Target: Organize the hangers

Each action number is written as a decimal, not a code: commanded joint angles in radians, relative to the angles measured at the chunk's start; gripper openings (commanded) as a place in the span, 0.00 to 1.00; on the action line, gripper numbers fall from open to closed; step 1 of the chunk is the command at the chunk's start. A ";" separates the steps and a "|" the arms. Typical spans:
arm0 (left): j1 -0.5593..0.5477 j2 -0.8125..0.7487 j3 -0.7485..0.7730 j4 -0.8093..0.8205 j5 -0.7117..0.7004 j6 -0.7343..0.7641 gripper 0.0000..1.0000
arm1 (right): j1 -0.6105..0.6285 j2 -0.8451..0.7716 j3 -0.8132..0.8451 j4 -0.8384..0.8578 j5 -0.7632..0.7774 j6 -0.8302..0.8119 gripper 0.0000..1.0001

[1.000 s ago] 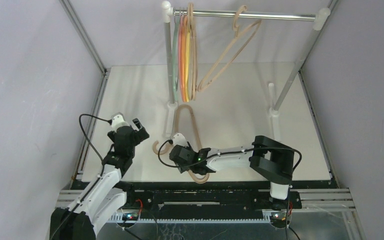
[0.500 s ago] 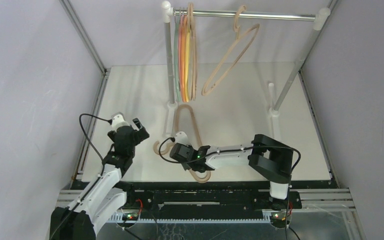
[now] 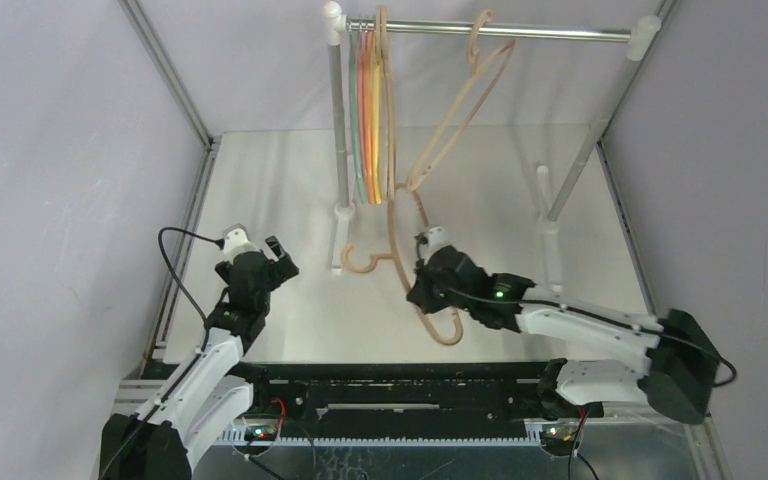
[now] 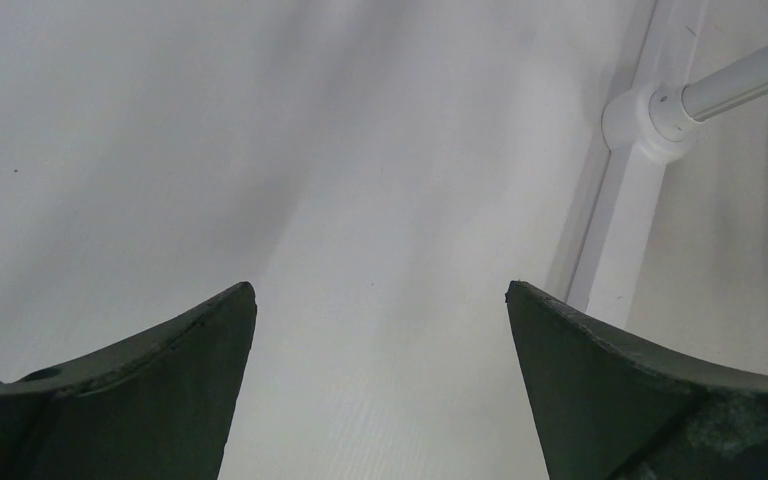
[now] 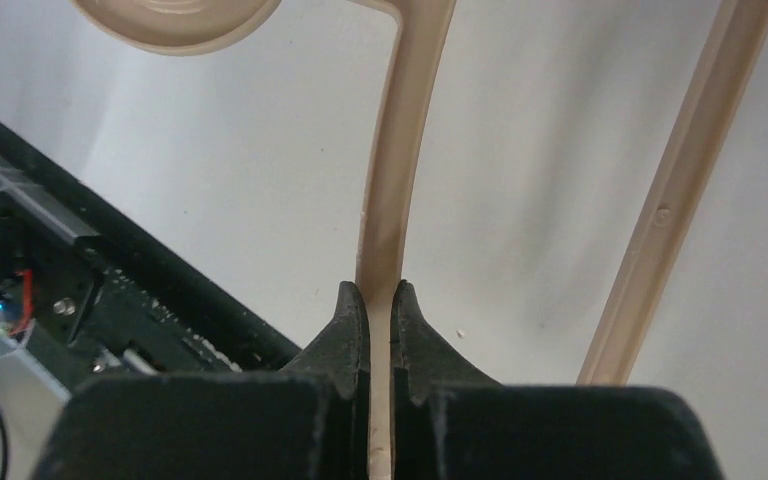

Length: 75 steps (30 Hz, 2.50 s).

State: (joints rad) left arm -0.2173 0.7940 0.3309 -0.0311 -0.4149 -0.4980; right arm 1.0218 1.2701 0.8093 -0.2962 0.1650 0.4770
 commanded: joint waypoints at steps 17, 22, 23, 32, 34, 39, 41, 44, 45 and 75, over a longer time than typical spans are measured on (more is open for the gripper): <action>0.005 0.019 0.042 0.022 0.004 0.026 1.00 | -0.471 -0.794 -0.076 -0.164 -0.174 0.072 0.00; 0.004 0.007 0.037 0.022 -0.001 0.026 0.99 | -0.511 -0.807 0.000 -0.131 -0.164 0.063 0.00; 0.003 0.006 0.037 0.022 -0.001 0.026 0.99 | -0.521 -0.802 0.014 -0.120 -0.165 0.063 0.00; 0.003 -0.010 0.033 0.014 -0.008 0.022 0.99 | -0.625 -0.678 0.115 0.061 -0.320 0.139 0.00; 0.004 -0.013 0.038 0.011 -0.006 0.017 1.00 | -0.658 -0.646 0.134 0.109 -0.371 0.176 0.00; 0.004 0.000 0.038 0.028 -0.002 0.012 1.00 | -0.767 -0.569 0.175 0.249 -0.554 0.287 0.00; 0.004 0.023 0.047 0.025 0.006 0.010 1.00 | -0.838 -0.544 0.182 0.339 -0.630 0.362 0.00; 0.004 0.036 0.049 0.031 0.015 0.007 1.00 | -0.918 -0.512 0.189 0.426 -0.694 0.468 0.00; 0.003 0.033 0.048 0.031 0.015 0.008 0.99 | -0.937 -0.506 0.190 0.446 -0.697 0.488 0.00; 0.001 0.038 0.051 0.036 0.023 0.016 1.00 | -1.017 -0.003 0.245 0.739 -0.720 0.572 0.24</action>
State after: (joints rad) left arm -0.2173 0.8215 0.3309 -0.0311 -0.3889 -0.4892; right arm -0.0044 1.2652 1.0409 0.4763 -0.5442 1.1049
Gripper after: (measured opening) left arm 0.995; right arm 0.085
